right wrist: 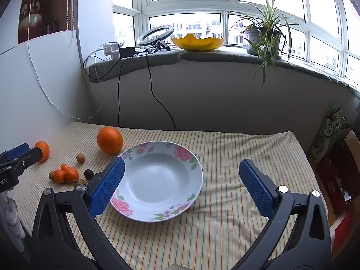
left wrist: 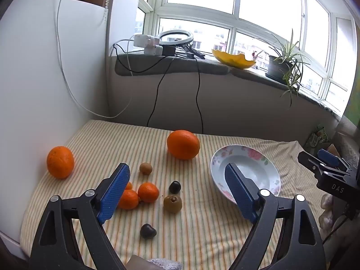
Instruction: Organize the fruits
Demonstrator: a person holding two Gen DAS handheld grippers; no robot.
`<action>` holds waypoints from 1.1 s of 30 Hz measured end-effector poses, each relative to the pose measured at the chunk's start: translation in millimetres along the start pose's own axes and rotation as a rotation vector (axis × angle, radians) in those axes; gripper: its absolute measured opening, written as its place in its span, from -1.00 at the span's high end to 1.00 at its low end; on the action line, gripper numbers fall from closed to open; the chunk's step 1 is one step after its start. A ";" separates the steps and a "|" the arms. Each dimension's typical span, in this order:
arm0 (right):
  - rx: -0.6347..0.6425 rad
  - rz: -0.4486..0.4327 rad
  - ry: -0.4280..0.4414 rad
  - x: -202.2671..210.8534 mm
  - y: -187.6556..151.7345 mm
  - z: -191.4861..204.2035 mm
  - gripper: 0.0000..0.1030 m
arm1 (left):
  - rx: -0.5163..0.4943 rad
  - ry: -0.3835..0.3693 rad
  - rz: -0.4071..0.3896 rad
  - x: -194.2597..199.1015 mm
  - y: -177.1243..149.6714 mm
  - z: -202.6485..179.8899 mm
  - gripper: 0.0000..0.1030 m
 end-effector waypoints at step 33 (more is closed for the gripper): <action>-0.016 0.006 -0.048 -1.7 -2.1 -2.7 -1.00 | -0.011 0.009 0.004 0.2 -2.8 -2.7 -0.68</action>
Point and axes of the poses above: each gripper's, at about its wrist camera, not at the fingertips, and x roughly against the way its jaws point, z to its left, y to its top, the point moved 4 cm from there along -x, roughly the way its jaws point, and after that the axes turned 2 degrees about z, right-handed, at the moved point
